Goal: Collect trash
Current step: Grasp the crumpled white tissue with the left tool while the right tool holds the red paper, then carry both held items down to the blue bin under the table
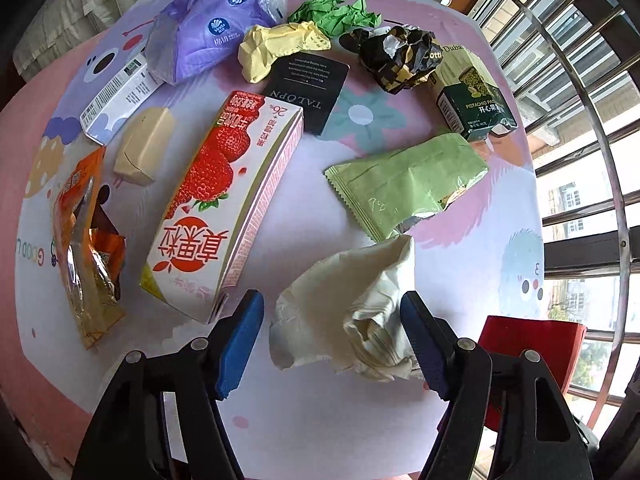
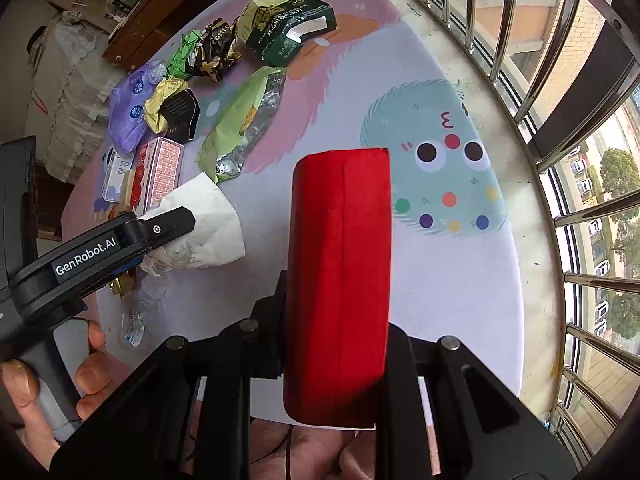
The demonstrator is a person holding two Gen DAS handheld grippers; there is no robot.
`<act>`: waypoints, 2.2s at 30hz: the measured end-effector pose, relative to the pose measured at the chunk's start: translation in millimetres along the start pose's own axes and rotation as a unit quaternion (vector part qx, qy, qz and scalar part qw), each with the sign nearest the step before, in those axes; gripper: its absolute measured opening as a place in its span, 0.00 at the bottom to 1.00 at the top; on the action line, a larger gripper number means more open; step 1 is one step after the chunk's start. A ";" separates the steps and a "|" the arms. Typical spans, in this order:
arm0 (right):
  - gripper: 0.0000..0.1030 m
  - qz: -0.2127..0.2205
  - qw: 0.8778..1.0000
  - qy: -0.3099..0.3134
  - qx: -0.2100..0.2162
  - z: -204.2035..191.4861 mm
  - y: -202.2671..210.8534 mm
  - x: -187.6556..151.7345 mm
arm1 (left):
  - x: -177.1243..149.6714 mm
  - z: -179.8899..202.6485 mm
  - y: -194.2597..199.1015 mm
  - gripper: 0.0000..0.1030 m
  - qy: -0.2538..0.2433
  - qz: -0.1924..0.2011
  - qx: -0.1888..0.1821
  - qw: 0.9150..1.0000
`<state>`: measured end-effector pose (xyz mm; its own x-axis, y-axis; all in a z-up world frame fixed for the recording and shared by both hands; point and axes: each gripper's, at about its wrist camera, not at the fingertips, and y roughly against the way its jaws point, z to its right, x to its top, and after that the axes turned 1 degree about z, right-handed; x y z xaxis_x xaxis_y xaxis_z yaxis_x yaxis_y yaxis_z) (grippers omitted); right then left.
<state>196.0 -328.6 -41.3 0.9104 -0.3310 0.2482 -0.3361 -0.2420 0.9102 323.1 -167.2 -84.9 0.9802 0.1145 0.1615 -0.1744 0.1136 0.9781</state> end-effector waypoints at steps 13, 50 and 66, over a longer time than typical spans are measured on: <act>0.16 -0.040 0.998 0.032 -0.026 -15.2 -18.7 7.4 | -28.4 11.1 -28.7 0.55 -0.037 -0.003 -0.007 0.999; 0.16 0.028 0.997 0.052 -0.047 -142.6 26.1 -277.1 | -266.0 -222.8 148.3 0.45 -0.174 0.075 -0.044 0.981; 0.16 -0.045 0.992 0.079 -0.091 -115.3 -78.2 -346.5 | -330.0 -283.5 47.4 0.45 -0.089 -0.004 -0.041 0.995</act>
<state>-65.3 -89.8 -160.3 0.9660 -0.1644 0.1995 -0.2162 -0.0904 0.9722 -35.2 80.2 -129.1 0.9816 -0.0618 0.1807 -0.1656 0.1952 0.9667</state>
